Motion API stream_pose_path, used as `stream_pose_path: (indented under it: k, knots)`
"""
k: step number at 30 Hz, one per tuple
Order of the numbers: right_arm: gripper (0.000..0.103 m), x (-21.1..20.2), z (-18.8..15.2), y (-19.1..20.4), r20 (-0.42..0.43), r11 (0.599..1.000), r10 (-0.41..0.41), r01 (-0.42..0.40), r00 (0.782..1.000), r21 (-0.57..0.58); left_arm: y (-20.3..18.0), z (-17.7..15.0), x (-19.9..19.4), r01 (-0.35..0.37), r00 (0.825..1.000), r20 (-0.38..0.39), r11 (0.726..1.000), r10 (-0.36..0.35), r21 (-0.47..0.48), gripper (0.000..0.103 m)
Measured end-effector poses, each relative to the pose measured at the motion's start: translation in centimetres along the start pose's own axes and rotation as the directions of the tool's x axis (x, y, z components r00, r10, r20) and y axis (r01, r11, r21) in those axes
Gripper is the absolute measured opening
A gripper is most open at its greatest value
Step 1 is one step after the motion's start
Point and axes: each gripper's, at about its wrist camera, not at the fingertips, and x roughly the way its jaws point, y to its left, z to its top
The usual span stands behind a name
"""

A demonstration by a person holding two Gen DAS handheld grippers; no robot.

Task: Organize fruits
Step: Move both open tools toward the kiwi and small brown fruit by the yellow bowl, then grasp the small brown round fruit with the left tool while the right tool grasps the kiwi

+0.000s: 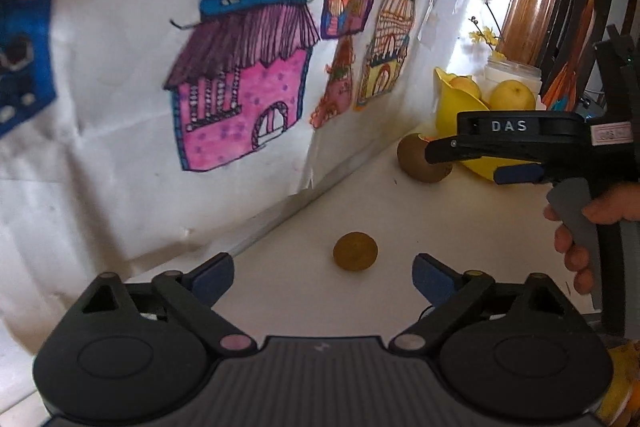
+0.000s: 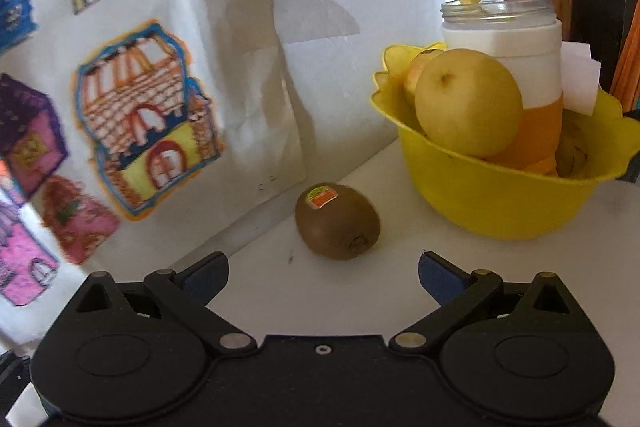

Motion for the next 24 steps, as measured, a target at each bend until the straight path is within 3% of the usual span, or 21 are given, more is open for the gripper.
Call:
stream_pose_path:
  k: [12, 20, 24]
  knots:
    - [0.09, 3.8, -0.1, -0.4, 0.045, 0.999, 0.001, 0.0, 0.999, -0.036, -0.3, 0.6, 1.9, 0.047, 0.999, -0.018, 0.999, -0.047, -0.017, 0.078]
    - [0.086, 6.9, -0.2, -0.3, 0.043, 0.999, -0.013, 0.015, 0.999, -0.045, -0.8, 0.8, 2.8, 0.049, 0.999, -0.004, 0.999, -0.049, -0.017, 0.073]
    - [0.082, 7.3, -0.8, 0.4, 0.055, 0.997, -0.025, 0.029, 0.998, -0.068, -0.6, 0.7, 2.7, 0.048, 0.999, 0.004, 0.999, -0.048, -0.015, 0.062]
